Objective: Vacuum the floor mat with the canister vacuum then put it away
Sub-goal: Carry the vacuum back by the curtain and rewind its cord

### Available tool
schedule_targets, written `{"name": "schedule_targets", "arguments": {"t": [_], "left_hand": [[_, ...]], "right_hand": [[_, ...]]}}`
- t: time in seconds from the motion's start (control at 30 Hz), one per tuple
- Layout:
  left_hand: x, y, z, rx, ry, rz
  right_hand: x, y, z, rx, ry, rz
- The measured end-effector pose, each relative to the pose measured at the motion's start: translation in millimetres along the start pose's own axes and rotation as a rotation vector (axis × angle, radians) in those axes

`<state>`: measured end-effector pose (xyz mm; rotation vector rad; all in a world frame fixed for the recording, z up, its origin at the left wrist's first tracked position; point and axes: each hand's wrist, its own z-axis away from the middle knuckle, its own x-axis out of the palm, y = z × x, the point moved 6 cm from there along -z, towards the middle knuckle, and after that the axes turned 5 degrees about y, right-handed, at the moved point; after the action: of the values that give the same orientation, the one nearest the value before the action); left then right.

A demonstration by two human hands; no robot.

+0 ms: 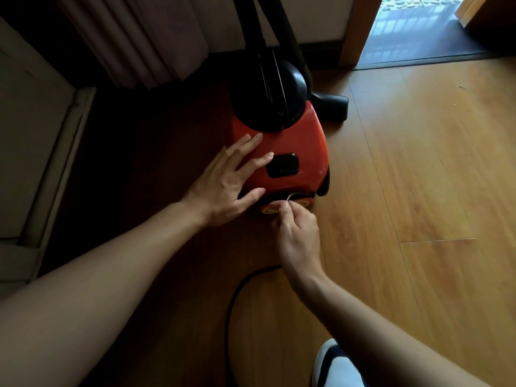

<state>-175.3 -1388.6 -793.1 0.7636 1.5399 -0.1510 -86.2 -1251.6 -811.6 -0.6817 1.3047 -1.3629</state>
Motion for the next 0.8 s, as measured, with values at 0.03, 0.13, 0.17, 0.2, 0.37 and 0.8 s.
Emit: {"name": "schedule_targets", "arguments": {"t": [0.03, 0.13, 0.17, 0.2, 0.37, 0.8], "left_hand": [[-1, 0, 0, 0.002, -0.012, -0.008], [-5, 1, -2, 0.016, -0.042, -0.050], [-6, 1, -1, 0.022, -0.055, -0.089], [-6, 1, -2, 0.032, -0.067, -0.143], [-15, 4, -7, 0.067, -0.044, -0.234], [2, 2, -16, 0.040, -0.081, -0.272]], "right_hand": [[6, 4, 8, 0.033, -0.024, -0.065], [34, 5, 36, 0.048, -0.199, -0.149], [45, 5, 43, 0.024, -0.247, -0.123], [53, 5, 47, -0.001, -0.270, -0.093], [76, 11, 32, -0.001, -0.277, -0.056], [70, 83, -9, 0.187, -0.448, -0.126]]}}
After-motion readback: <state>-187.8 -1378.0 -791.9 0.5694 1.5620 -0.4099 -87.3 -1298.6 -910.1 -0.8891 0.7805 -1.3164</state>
